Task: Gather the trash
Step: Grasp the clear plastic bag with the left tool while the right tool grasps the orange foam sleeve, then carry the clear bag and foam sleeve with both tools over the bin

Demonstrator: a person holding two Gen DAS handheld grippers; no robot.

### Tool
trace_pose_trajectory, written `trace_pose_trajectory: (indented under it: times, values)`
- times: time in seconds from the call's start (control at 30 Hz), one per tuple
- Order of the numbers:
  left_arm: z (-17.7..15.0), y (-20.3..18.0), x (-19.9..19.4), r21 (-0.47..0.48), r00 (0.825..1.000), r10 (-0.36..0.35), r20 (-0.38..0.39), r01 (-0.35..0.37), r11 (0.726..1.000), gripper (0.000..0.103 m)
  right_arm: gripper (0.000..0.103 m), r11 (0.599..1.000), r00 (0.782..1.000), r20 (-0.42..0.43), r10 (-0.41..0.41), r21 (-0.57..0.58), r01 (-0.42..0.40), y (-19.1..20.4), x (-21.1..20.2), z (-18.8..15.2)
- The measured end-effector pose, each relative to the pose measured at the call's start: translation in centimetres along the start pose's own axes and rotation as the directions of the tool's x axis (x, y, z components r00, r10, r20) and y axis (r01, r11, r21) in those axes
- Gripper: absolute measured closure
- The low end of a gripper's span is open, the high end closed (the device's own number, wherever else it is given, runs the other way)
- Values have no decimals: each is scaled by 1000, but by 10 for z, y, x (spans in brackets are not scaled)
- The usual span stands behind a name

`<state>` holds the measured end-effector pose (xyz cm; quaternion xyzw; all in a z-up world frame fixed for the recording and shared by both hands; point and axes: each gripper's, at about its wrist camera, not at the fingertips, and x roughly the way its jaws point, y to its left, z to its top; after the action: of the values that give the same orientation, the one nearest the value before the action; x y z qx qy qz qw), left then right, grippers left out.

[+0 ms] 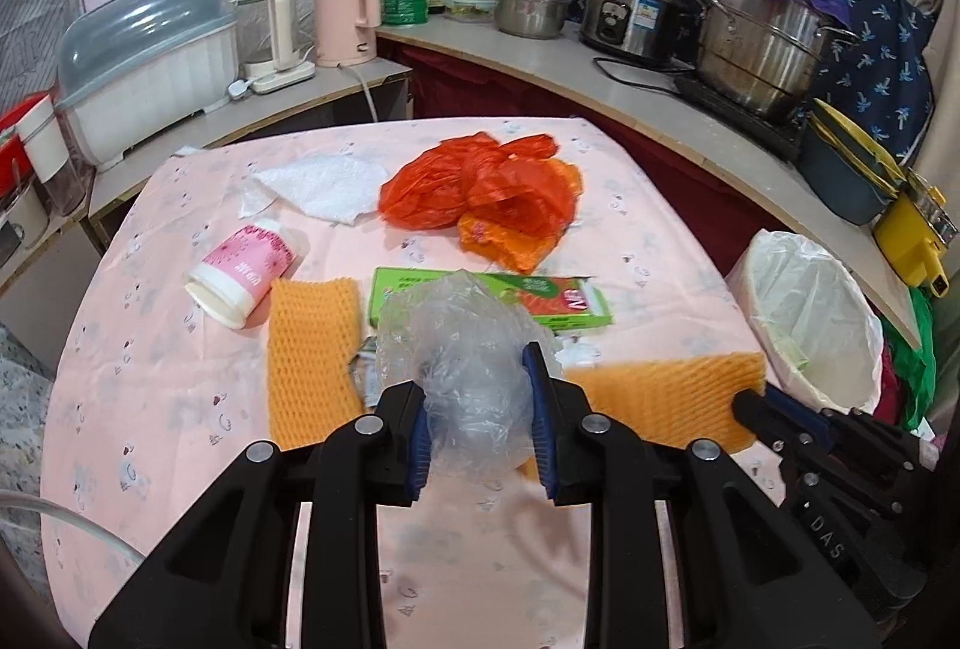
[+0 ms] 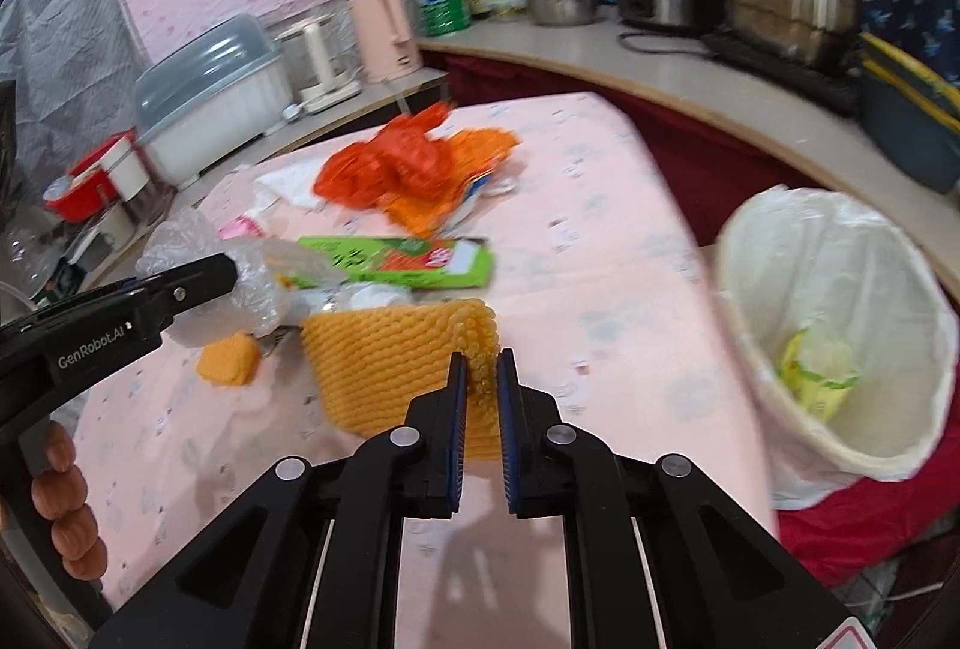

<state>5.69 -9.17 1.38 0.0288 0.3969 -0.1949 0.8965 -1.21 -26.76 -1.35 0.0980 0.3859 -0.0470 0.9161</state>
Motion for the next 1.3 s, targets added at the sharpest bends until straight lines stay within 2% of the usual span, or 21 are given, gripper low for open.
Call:
trace_pose_trajectory:
  times: [0.23, 0.37, 0.63, 1.0, 1.17, 1.3]
  values:
    - [12, -44, -9, 73, 998, -51, 33, 49, 996, 77, 93, 987, 988, 74, -135, 101, 128, -50, -40, 8]
    - [18, -74, -12, 121, 996, -79, 47, 73, 990, 77, 93, 970, 977, 101, -187, 175, 168, -79, -59, 11]
    - [24, -137, -6, 220, 989, -139, 42, 127, 967, 77, 93, 923, 941, 142, -306, 285, 257, -131, -91, 9]
    - [24, -217, 19, 337, 976, -217, -8, 207, 918, 77, 93, 839, 881, 132, -454, 397, 373, -193, -111, 2]
    - [24, -246, 31, 369, 968, -250, -29, 242, 897, 77, 93, 812, 868, 112, -483, 428, 397, -214, -110, -2]
    - [24, -263, 43, 386, 963, -266, -48, 263, 884, 76, 93, 800, 866, 95, -491, 442, 405, -225, -104, -4]
